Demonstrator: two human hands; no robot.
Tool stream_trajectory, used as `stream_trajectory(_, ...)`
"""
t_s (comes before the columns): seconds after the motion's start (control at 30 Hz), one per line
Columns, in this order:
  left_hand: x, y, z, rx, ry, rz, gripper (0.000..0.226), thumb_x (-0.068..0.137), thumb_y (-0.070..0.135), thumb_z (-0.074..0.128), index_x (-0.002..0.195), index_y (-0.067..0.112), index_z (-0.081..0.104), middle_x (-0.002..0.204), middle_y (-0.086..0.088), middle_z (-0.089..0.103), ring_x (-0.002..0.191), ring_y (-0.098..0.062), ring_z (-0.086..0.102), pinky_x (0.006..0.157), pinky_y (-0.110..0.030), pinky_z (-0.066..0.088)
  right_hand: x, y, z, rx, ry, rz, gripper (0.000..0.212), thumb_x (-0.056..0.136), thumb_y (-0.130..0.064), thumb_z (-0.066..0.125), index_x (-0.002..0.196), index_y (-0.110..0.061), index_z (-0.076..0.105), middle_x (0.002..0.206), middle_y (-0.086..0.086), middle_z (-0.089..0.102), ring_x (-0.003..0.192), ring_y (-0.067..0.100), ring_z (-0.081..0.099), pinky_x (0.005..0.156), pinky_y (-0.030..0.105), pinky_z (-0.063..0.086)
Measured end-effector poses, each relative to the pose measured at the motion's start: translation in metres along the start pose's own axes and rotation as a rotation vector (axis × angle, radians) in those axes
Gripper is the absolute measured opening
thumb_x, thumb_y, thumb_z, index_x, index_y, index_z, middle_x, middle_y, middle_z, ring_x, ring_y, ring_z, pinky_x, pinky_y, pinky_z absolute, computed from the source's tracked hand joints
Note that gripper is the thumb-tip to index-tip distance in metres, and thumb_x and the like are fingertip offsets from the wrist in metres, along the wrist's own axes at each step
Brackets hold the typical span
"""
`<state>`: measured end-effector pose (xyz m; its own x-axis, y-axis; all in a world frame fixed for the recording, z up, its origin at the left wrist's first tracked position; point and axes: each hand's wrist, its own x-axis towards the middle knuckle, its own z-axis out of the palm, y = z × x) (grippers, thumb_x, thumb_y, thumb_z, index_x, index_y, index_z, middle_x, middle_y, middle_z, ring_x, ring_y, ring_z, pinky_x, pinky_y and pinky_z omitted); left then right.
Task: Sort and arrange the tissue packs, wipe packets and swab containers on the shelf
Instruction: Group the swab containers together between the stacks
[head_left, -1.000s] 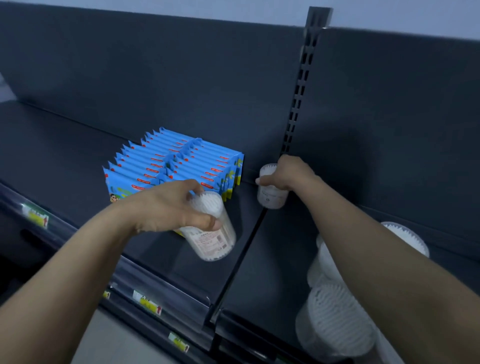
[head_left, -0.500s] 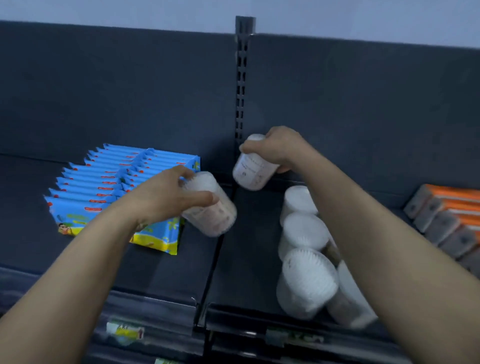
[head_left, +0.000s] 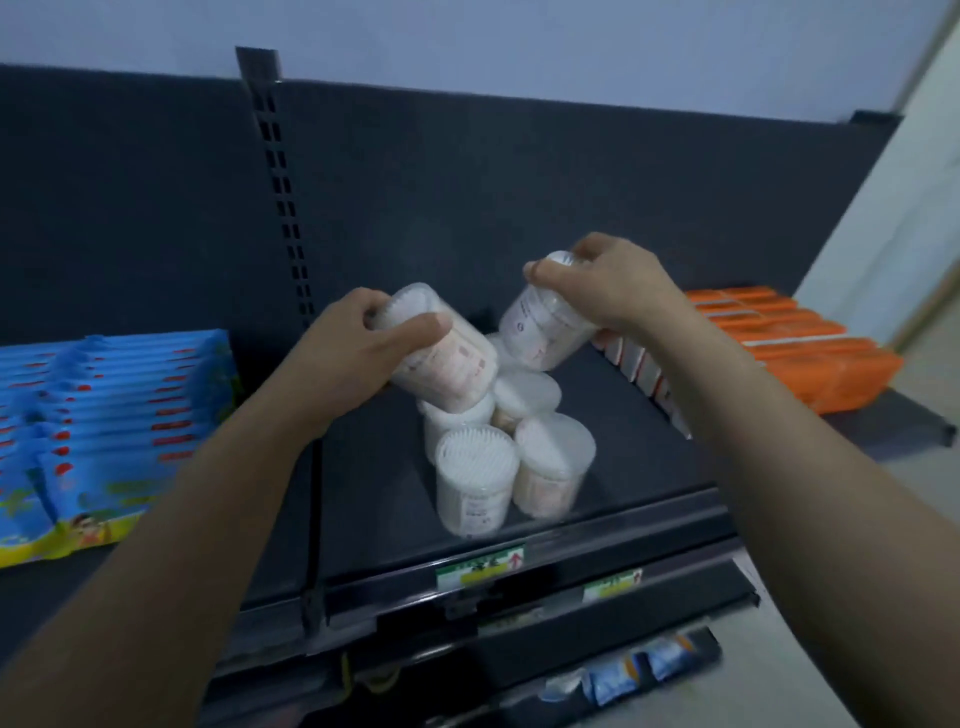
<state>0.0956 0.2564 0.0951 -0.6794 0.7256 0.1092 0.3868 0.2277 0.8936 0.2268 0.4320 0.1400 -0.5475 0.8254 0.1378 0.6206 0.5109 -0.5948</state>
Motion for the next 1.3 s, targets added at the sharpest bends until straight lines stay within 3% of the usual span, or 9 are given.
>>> stream_trajectory(0.2,-0.001,0.024,0.048,0.006,-0.100,0.022,0.045,0.076,0.048,0.067,0.112,0.024,0.053,0.100,0.004,0.062,0.089,-0.012,0.064,0.078,-0.035,0.056,0.000,0.052,-0.026,-0.113,-0.078,0.096,0.054,0.076,-0.060,0.059,0.107,-0.016,0.057,0.099,0.007,0.061,0.074,0.030,0.066,0.075,0.041,0.058)
stream_trajectory(0.37,0.001,0.039,0.088,0.029,-0.100,0.011,0.048,0.074,0.050,0.068,0.113,0.027,0.051,0.101,0.008,0.062,0.091,-0.011,0.064,0.083,-0.038,0.056,0.022,0.095,-0.031,-0.106,-0.180,0.118,0.062,0.073,-0.062,0.061,0.112,-0.014,0.060,0.106,0.009,0.064,0.078,0.029,0.066,0.072,0.040,0.059)
stream_trajectory(0.53,0.009,0.060,0.136,0.095,-0.075,-0.016,0.066,0.074,0.051,0.067,0.129,0.021,0.046,0.111,0.008,0.056,0.096,-0.010,0.059,0.083,-0.035,0.055,0.049,0.134,-0.047,-0.121,-0.222,0.044,0.069,0.071,-0.067,0.059,0.111,-0.011,0.062,0.116,0.012,0.063,0.103,0.032,0.060,0.087,0.046,0.054)
stream_trajectory(0.67,0.015,0.070,0.170,0.169,-0.075,-0.026,0.058,0.074,0.050,0.069,0.122,0.026,0.047,0.101,0.020,0.052,0.090,0.002,0.053,0.072,-0.018,0.044,0.068,0.156,-0.061,-0.124,-0.214,-0.002,0.067,0.072,-0.066,0.057,0.109,-0.010,0.062,0.111,0.013,0.064,0.098,0.033,0.062,0.082,0.046,0.055)
stream_trajectory(0.8,0.020,0.070,0.195,0.314,-0.141,-0.084,0.071,0.066,0.053,0.074,0.125,0.028,0.042,0.112,0.012,0.052,0.097,-0.004,0.054,0.086,-0.030,0.049,0.078,0.168,-0.064,-0.130,-0.270,-0.028,0.073,0.071,-0.069,0.056,0.115,-0.011,0.059,0.113,0.012,0.063,0.098,0.032,0.062,0.083,0.045,0.055)
stream_trajectory(0.93,0.023,0.064,0.210,0.463,-0.208,-0.122,0.069,0.066,0.051,0.075,0.123,0.027,0.044,0.115,0.011,0.053,0.100,-0.007,0.053,0.089,-0.028,0.046,0.083,0.176,-0.058,-0.065,-0.363,-0.035,0.063,0.077,-0.060,0.060,0.120,-0.014,0.053,0.110,0.007,0.057,0.091,0.030,0.062,0.069,0.040,0.059)
stream_trajectory(1.03,0.027,0.056,0.217,0.612,-0.253,-0.128,0.073,0.063,0.053,0.075,0.124,0.027,0.045,0.120,0.010,0.049,0.107,-0.013,0.049,0.093,-0.033,0.044,0.083,0.178,-0.049,-0.090,-0.388,-0.056,0.060,0.078,-0.058,0.061,0.117,-0.011,0.057,0.106,0.008,0.058,0.088,0.029,0.063,0.074,0.040,0.058)
stream_trajectory(1.2,0.026,0.050,0.222,0.860,-0.309,-0.094,0.074,0.070,0.053,0.071,0.130,0.022,0.042,0.125,0.002,0.042,0.106,-0.014,0.028,0.093,-0.030,0.023,0.084,0.173,-0.025,-0.163,-0.444,-0.075,0.065,0.078,-0.062,0.058,0.119,-0.012,0.055,0.108,0.008,0.058,0.085,0.029,0.064,0.078,0.040,0.057)
stream_trajectory(1.3,0.027,0.045,0.222,0.940,-0.302,-0.055,0.079,0.068,0.058,0.069,0.133,0.021,0.041,0.127,0.000,0.041,0.122,-0.019,0.027,0.104,-0.035,0.018,0.085,0.168,-0.008,-0.213,-0.465,-0.129,0.067,0.080,-0.062,0.055,0.125,-0.013,0.052,0.120,0.011,0.058,0.096,0.029,0.063,0.084,0.041,0.055)
